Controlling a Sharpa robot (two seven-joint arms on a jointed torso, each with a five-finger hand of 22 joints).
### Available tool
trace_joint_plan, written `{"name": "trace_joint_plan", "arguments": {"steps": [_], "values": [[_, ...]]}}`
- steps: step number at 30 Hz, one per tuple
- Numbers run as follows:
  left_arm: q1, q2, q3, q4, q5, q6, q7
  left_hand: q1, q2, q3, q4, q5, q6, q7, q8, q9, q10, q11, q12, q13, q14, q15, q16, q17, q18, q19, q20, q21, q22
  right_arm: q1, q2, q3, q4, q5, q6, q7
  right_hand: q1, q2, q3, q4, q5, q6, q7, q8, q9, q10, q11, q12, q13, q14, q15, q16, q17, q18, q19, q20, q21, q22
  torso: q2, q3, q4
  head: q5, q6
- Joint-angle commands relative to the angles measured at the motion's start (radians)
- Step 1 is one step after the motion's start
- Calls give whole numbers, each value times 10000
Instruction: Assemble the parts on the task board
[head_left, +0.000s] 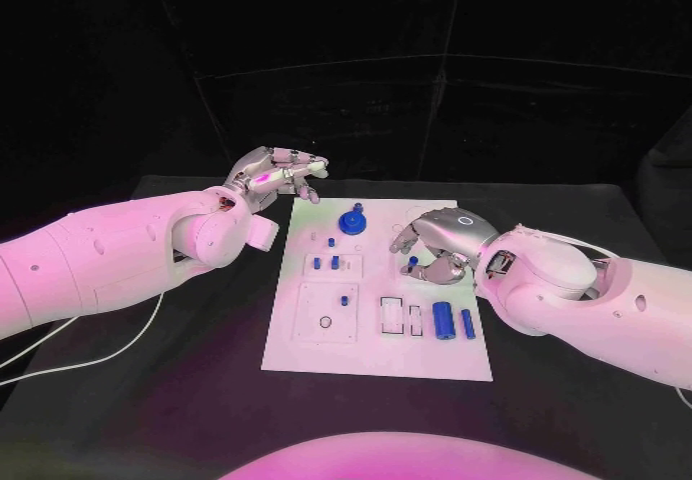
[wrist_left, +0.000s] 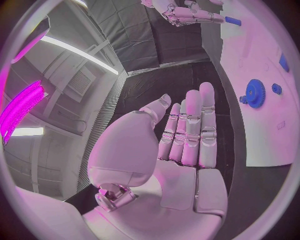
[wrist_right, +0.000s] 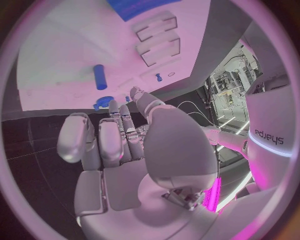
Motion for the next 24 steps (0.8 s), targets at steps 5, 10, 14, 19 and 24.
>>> {"name": "trace_joint_plan", "arguments": {"steps": [5,10,14,19,24], "values": [[17,8,6,13,32,186,44,89,-2,-33,-8,31,-73,7,37,-14,-48,12,46,10,-76,-17,55,-9,122,71,-3,-38,-14,92,-218,0,-179,-132,689,-513,-27,-72,-340,57,-53,95,-106,-21,-9,-212,-64,15,-39,195,-23,-90,-60,195,3,-55,-67,-32,14,6,26,-92,114],[17,23,5,6,32,206,14,109,-2,-39,-23,31,-84,9,45,-14,-63,13,57,8,-83,-16,58,-17,123,72,-2,-44,-20,107,-225,-4,-340,-62,1157,-574,39,-36,-515,91,-74,137,-129,-15,-8,-370,-46,6,-42,218,-17,-67,-33,191,14,-52,-81,-43,20,5,45,-94,119],[17,31,4,-12,32,208,3,127,2,-40,-34,33,-88,9,52,-14,-70,13,66,8,-88,-15,60,-22,123,72,-2,-48,-24,108,-82,-7,-507,-11,1269,-535,109,32,-553,97,-63,156,-117,-16,-9,-410,-11,19,-39,220,5,-72,-47,188,21,-42,-84,-44,21,20,2,-50,127],[17,54,4,-22,32,222,-3,127,2,-40,-34,33,-88,9,52,-14,-70,13,66,8,-88,-15,60,-22,123,72,-2,-48,-24,108,124,-9,-695,37,1303,-478,238,167,-564,94,-53,174,-113,-21,-12,-415,32,63,-34,223,41,-69,-55,186,29,-13,-92,-51,21,12,23,-91,126],[17,59,3,-30,32,227,-10,127,2,-40,-34,33,-88,9,52,-14,-70,13,66,8,-88,-15,60,-22,123,72,-2,-48,-24,106,265,-11,-872,100,1407,-435,350,306,-543,98,-81,224,-102,-17,-12,-254,47,175,-24,227,56,-57,-52,188,41,9,-95,-52,26,17,21,-81,109]]}}
